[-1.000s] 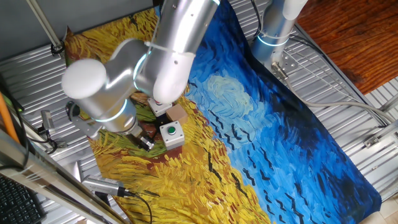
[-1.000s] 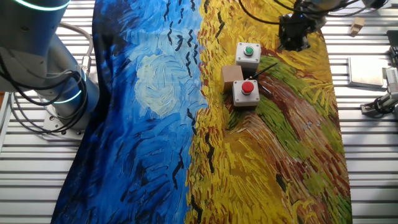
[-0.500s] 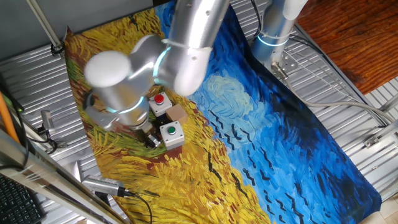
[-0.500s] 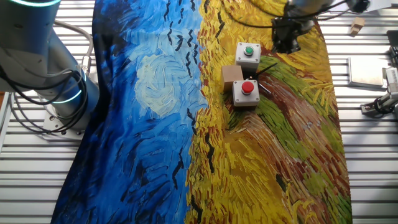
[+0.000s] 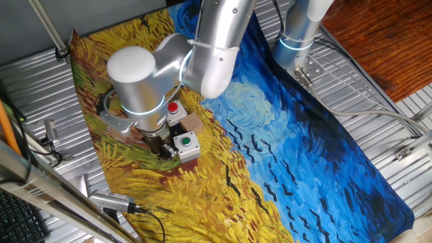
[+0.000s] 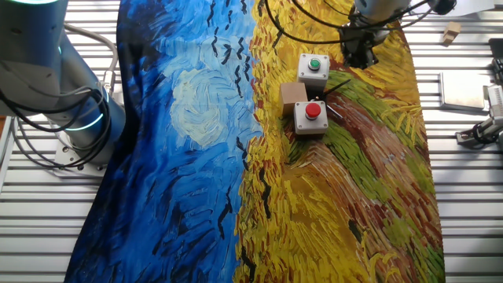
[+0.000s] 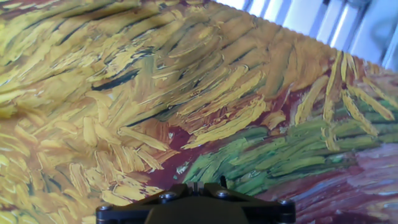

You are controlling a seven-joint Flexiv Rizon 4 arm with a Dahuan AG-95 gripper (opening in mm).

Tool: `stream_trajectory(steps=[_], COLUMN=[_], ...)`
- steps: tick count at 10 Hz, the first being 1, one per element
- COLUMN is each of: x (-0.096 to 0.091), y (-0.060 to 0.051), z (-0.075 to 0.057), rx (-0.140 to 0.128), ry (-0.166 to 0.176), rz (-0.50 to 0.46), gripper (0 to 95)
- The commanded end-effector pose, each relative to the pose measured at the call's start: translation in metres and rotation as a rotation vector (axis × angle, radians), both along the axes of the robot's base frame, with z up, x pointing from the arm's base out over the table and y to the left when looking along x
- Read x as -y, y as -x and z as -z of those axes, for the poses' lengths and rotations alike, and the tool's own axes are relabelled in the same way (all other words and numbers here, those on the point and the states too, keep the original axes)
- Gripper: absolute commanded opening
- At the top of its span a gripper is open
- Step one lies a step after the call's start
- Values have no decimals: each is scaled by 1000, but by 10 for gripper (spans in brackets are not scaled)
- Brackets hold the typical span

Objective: Turn the hands of a clock

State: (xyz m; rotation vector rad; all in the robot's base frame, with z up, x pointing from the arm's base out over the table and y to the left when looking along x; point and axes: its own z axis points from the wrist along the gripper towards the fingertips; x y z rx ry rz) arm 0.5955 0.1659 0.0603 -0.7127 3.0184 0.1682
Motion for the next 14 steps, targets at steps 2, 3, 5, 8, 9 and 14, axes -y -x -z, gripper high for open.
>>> stream_trajectory(steps=[2,3,5,8,9,14], x=[0,0,0,1,1,19], y=[-2,-2,-2,-2,-1,-2], z=[6,14,26,33,38,38], rx=[1,4,4,4,8,13], ry=[4,3,4,5,5,10], rz=[49,51,65,72,72,39], gripper=[0,0,0,0,0,0])
